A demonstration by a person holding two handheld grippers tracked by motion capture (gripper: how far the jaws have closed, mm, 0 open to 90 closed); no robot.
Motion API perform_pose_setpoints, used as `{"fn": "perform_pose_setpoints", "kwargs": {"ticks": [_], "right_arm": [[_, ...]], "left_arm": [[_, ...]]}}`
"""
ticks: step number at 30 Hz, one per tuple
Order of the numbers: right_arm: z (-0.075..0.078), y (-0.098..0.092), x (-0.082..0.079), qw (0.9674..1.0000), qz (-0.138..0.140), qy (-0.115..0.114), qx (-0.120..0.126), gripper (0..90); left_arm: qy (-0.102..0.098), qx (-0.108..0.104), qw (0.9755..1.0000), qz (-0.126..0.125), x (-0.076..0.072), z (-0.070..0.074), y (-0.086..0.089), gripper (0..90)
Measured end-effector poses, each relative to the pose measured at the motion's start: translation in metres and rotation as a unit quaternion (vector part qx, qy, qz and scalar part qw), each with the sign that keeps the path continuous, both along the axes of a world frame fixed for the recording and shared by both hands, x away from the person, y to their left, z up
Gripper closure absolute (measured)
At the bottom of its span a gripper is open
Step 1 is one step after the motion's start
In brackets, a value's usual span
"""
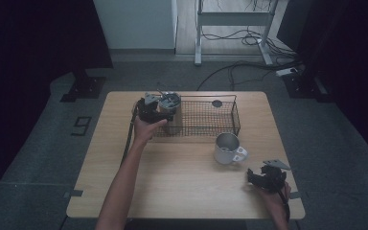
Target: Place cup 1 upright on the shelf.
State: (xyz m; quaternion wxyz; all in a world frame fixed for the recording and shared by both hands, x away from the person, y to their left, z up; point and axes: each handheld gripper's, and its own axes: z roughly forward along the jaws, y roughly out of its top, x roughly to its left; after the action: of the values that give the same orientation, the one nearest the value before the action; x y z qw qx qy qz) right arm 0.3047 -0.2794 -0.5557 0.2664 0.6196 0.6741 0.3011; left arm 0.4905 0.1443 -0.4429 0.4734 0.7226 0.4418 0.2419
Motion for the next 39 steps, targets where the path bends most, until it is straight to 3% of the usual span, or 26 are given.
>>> {"fn": "perform_pose_setpoints", "kwargs": {"ticks": [13, 19, 27, 32, 39], "right_arm": [[0.0, 0.0, 0.0, 1.0, -0.001, 0.001, 0.0, 11.9], [0.0, 0.0, 0.0, 1.0, -0.002, 0.001, 0.001, 12.1], [0.0, 0.0, 0.0, 1.0, -0.002, 0.001, 0.001, 12.1], [0.0, 0.0, 0.0, 1.0, -0.002, 0.001, 0.001, 12.1], [0.0, 0.0, 0.0, 1.0, -0.002, 0.001, 0.001, 12.1]], "left_arm": [[-0.007, -0.011, 0.9999, 0.008, -0.024, -0.005, 0.011, 0.0], [-0.006, -0.004, 1.0, 0.005, -0.037, -0.006, 0.015, 0.0], [0.0, 0.014, 0.9998, -0.014, -0.061, -0.008, 0.019, 0.0], [0.001, 0.009, 0.9996, -0.025, -0.079, -0.012, 0.027, 0.7], [0.004, 0.02, 0.9991, -0.036, -0.099, -0.017, 0.039, 0.9]]}}
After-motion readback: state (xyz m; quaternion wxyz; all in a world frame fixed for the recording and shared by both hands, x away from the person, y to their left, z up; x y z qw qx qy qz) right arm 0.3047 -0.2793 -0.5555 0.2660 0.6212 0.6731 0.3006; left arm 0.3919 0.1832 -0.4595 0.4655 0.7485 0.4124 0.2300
